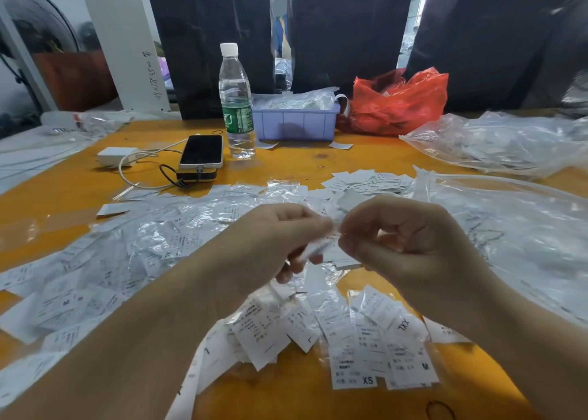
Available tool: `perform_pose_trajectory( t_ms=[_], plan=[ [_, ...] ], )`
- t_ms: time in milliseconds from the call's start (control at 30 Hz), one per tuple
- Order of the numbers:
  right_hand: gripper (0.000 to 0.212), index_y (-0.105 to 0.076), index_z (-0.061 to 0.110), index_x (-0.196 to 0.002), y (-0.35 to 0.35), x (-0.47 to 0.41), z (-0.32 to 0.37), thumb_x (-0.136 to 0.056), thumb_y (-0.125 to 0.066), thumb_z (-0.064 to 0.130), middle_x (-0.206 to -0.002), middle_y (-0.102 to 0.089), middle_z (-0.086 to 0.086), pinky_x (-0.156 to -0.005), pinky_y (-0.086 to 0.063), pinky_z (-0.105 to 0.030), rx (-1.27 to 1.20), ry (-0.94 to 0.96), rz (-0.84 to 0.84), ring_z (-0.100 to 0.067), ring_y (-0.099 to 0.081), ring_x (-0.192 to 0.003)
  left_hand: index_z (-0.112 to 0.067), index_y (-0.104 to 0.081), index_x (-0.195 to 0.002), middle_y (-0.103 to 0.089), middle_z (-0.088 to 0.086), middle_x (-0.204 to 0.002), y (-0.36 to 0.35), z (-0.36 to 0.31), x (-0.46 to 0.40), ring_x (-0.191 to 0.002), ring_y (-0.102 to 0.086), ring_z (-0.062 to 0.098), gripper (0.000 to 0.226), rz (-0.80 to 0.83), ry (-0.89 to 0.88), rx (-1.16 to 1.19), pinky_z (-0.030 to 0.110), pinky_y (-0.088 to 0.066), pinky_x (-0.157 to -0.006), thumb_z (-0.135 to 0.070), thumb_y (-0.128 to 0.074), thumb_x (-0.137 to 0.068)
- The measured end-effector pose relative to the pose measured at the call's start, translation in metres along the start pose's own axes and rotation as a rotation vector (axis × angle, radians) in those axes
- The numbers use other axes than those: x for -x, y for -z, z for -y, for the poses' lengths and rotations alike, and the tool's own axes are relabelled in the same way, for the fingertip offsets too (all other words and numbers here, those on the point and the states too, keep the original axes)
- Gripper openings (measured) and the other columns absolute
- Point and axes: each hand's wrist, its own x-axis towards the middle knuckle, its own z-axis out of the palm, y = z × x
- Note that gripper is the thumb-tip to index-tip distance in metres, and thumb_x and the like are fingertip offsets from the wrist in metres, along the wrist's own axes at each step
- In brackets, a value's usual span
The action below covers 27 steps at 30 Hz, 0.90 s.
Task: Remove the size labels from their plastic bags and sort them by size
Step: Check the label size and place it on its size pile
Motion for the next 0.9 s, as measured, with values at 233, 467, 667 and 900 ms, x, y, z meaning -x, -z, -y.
perform_pose_trajectory(
  t_ms=[233, 467, 667, 900],
  plan=[
    [0.012, -0.075, 0.023, -0.087, 0.009, 0.004, 0.013, -0.086, -0.064, 0.027, -0.078, -0.070, 0.000, -0.057, -0.054, -0.045, 0.062, -0.059, 0.030, -0.023, -0.064, -0.068, -0.009, -0.061, -0.093, -0.068, 0.004, -0.072, -0.006, -0.003, 0.007, -0.062, -0.059, 0.014, 0.023, 0.062, -0.072, 0.085, 0.023, -0.047, -0.051, -0.014, -0.072, -0.074],
    [0.021, -0.074, 0.026, -0.096, 0.045, 0.031, 0.042, -0.085, -0.062, 0.013, -0.079, -0.070, 0.018, -0.063, -0.053, -0.022, 0.577, -0.051, -0.034, -0.002, -0.065, -0.075, -0.031, -0.062, -0.083, -0.071, -0.006, -0.078, -0.030, -0.003, 0.017, -0.071, -0.065, 0.005, 0.013, 0.098, -0.254, -0.262, 0.016, -0.046, -0.060, -0.020, -0.066, -0.087],
    [0.028, -0.070, 0.021, -0.103, 0.098, 0.068, 0.037, -0.090, -0.053, 0.004, -0.081, -0.069, 0.004, -0.058, -0.054, -0.034, 0.857, -0.284, -0.162, -0.013, -0.065, -0.063, -0.035, -0.068, -0.083, -0.063, -0.006, -0.071, -0.054, -0.007, 0.018, -0.060, -0.051, 0.006, 0.017, 0.103, -0.309, -0.346, 0.023, -0.038, -0.058, -0.043, -0.055, -0.076],
    [0.033, -0.064, 0.020, -0.114, 0.115, 0.081, 0.010, -0.087, -0.053, 0.007, -0.118, -0.061, 0.000, -0.089, -0.052, -0.037, 1.103, -0.576, 0.025, -0.021, -0.055, -0.111, -0.027, -0.065, -0.080, -0.060, 0.012, -0.074, -0.096, -0.029, 0.002, -0.057, -0.048, 0.024, 0.015, 0.100, -0.342, -0.466, 0.036, -0.037, -0.054, -0.036, -0.059, -0.091]
  ],
)
